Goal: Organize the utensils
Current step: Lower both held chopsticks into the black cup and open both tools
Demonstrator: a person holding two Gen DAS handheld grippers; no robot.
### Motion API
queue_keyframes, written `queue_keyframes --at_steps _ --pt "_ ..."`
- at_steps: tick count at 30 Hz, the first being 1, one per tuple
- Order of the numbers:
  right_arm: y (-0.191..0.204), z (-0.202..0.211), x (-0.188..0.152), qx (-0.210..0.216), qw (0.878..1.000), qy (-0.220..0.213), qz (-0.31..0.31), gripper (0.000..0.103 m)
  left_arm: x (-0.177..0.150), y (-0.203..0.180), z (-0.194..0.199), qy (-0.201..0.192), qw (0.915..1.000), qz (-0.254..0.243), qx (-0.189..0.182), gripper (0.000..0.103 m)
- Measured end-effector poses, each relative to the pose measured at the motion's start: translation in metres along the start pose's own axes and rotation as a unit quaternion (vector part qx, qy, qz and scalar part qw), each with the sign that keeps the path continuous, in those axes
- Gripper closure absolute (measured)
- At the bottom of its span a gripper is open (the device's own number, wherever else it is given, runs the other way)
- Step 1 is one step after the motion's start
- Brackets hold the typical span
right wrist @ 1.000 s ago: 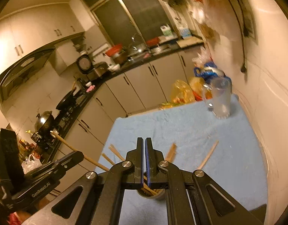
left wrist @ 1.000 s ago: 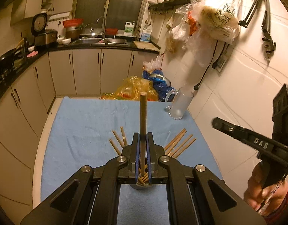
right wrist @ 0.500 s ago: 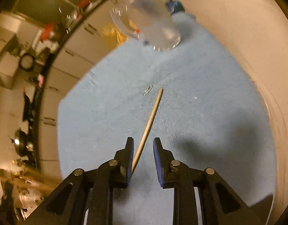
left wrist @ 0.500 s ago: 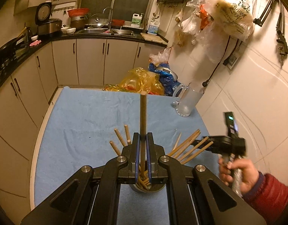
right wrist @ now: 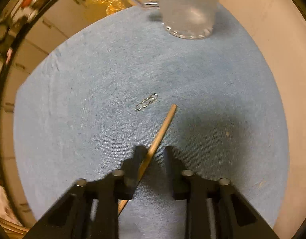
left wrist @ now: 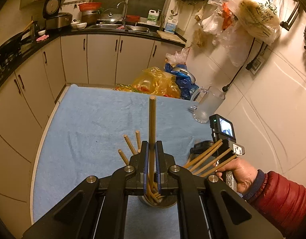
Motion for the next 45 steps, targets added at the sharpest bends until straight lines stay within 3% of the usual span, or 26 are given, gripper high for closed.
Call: queue_keyframes --at_steps 3,7,14,19,23,28,38,42,45 --pt "0.001 0.003 -0.001 -0.007 1.000 -0.006 0.017 0.096 -0.001 -0.001 -0.001 0.002 1.0000 0.000 -0.002 0.097" --pt "-0.013 0.014 -0.005 0.040 0.999 -0.014 -0.009 0.097 -0.003 -0.004 -0.004 0.005 1.0000 -0.008 0.000 0.097" --pt "-0.038 0.097 -0.032 0.126 0.987 -0.103 -0.013 0.097 -0.010 -0.005 -0.008 0.004 0.9999 -0.016 0.000 0.097" --pt "-0.045 0.191 -0.068 0.171 0.964 -0.205 0.010 0.097 -0.014 -0.004 -0.015 0.008 0.9999 -0.012 0.000 0.097" --pt "-0.037 0.272 -0.093 0.184 0.934 -0.303 0.047 0.097 -0.020 -0.004 -0.023 0.013 0.9998 -0.012 0.001 0.097" --pt "-0.005 0.334 -0.111 0.205 0.904 -0.370 0.065 0.097 -0.029 -0.007 -0.037 0.027 0.9995 -0.018 0.000 0.097" --pt "0.022 0.418 -0.147 0.290 0.862 -0.408 0.081 0.097 -0.028 -0.003 -0.017 0.007 0.9998 -0.005 -0.016 0.097" --pt "0.038 0.415 -0.153 0.304 0.862 -0.394 0.099 0.097 -0.027 -0.001 -0.005 -0.006 0.9998 0.002 -0.017 0.097" --pt "0.051 0.395 -0.159 0.300 0.870 -0.373 0.114 0.097 -0.025 0.003 0.012 -0.023 0.9995 0.009 -0.018 0.097"
Point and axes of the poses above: each gripper's, at about its wrist camera, not at the fingertips, and z roughly against the way its jaws point, y to its left, x to its top, the point moved 6 cm from there along -z, roughly the way its jaws point, and after that the axes turned 8 degrees about -z, right-handed, at the moved point
